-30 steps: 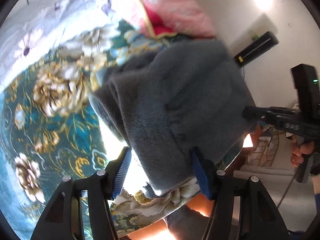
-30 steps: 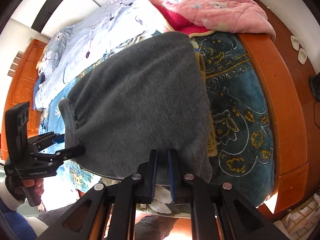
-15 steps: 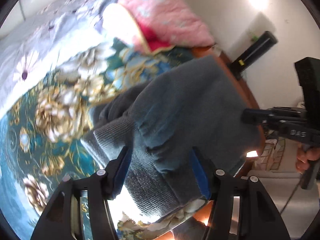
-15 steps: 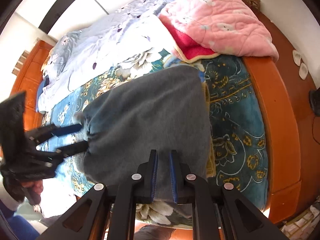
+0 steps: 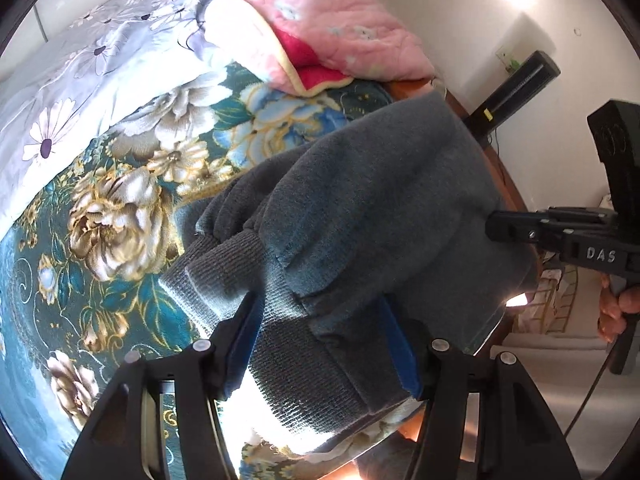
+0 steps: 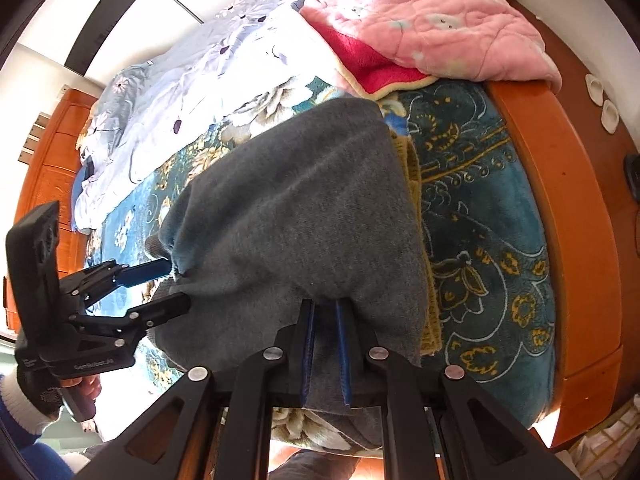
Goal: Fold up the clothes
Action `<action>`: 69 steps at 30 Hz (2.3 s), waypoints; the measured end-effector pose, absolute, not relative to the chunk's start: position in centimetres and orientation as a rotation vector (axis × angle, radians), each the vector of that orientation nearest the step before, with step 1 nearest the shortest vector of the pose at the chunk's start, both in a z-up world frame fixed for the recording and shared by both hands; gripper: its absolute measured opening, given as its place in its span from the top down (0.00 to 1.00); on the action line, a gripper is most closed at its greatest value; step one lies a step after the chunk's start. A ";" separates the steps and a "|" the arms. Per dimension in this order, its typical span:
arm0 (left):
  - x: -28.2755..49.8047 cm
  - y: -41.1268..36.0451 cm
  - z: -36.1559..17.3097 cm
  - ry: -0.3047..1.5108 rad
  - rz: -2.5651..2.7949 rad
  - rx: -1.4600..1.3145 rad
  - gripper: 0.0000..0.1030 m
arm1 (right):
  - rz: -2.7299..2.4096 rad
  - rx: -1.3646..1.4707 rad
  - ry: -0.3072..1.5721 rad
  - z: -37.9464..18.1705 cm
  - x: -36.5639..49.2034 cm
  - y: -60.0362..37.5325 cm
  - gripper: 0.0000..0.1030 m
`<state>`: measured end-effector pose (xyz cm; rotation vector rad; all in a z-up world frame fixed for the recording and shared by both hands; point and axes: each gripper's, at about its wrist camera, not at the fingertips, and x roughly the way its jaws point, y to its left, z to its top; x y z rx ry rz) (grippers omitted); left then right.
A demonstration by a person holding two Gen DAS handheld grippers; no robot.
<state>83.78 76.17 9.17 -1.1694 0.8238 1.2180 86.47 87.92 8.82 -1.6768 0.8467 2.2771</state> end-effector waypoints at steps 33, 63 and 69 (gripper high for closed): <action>82.0 63.3 15.9 0.623 1.131 -0.897 0.00 | 2.155 -1.439 0.644 11.3 92.9 72.1 0.37; 81.0 53.3 16.0 0.668 1.325 -0.939 0.00 | 2.174 -1.316 0.597 13.2 97.9 60.8 0.00; 82.9 52.2 16.7 0.675 1.362 -0.913 0.00 | 2.225 -1.311 0.556 13.8 99.1 60.9 0.00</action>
